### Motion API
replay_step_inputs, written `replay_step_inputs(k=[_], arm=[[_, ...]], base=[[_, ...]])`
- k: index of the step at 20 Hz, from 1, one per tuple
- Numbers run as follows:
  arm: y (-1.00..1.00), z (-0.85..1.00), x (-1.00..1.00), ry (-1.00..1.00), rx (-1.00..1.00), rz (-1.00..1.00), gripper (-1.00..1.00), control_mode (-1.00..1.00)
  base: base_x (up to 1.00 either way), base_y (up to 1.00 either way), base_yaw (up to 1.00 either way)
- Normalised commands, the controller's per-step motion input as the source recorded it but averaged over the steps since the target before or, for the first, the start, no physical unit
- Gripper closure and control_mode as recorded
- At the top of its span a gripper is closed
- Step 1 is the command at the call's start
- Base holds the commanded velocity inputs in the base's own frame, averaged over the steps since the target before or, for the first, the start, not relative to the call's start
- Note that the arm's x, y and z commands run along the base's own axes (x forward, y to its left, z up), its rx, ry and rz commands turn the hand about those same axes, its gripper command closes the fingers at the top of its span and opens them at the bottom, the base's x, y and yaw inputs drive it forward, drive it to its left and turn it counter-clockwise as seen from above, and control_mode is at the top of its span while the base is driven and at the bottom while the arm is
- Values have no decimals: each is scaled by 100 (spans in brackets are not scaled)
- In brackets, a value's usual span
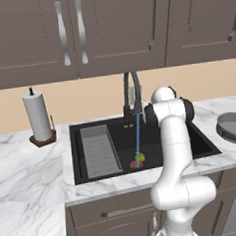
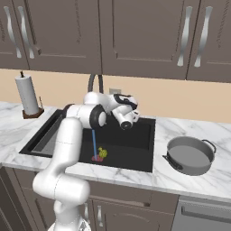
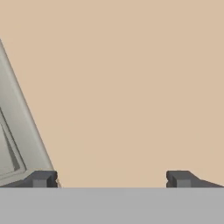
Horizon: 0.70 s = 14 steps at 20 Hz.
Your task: Dump the broccoli from the pot into the sink. Then turn on the water and wash the broccoli. Then turn off the water and put the broccoli back in the pot.
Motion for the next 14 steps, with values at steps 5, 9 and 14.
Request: replay_step_inputs(k=[5,9,14], arm=[[53,0,1,0,0,0,-100,-100],[62,3,3,0,0,0,-100,-100],[53,9,2,0,0,0,-100,-100]], base=[[0,0,0],[0,0,0],[0,0,0]])
